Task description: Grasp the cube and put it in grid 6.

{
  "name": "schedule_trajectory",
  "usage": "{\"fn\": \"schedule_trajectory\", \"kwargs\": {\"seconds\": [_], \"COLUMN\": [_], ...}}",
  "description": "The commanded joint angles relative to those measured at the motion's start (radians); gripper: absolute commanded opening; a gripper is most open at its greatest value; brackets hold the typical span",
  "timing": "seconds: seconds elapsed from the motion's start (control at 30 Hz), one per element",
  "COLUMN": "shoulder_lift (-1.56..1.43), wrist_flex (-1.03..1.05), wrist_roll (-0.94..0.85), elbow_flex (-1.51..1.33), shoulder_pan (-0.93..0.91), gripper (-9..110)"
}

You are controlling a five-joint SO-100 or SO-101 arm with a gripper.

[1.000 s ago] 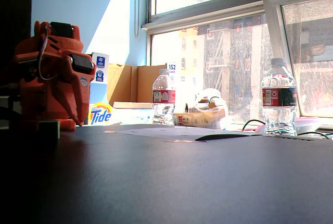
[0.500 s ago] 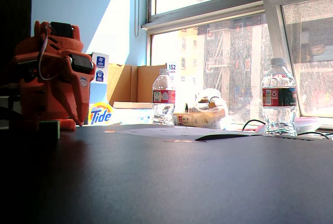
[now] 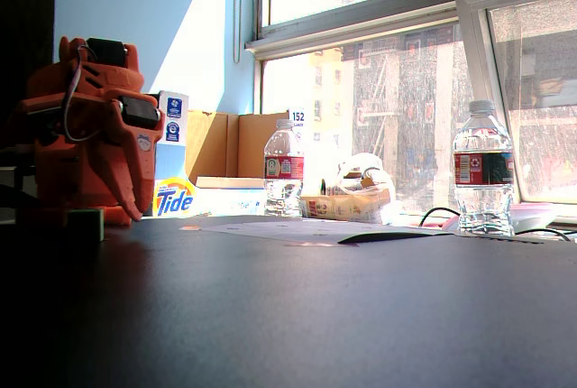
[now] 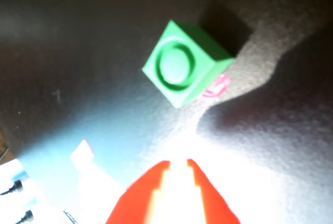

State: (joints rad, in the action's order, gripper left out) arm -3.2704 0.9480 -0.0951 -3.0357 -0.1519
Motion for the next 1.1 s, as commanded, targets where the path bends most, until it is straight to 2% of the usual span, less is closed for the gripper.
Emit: {"fn": "schedule_trajectory", "kwargs": {"seconds": [0.0,0.3,1.07], "shoulder_lift": [0.021,0.166,0.684], "wrist_flex": [0.005,-0.026,-0.13], "wrist_roll": [-0.005,0.014,0.071], "elbow_flex": [0.029,0.118,0.405], "shoulder_pan": [-0.011,-0.061,-0.198], "gripper": [6,12,20]}}
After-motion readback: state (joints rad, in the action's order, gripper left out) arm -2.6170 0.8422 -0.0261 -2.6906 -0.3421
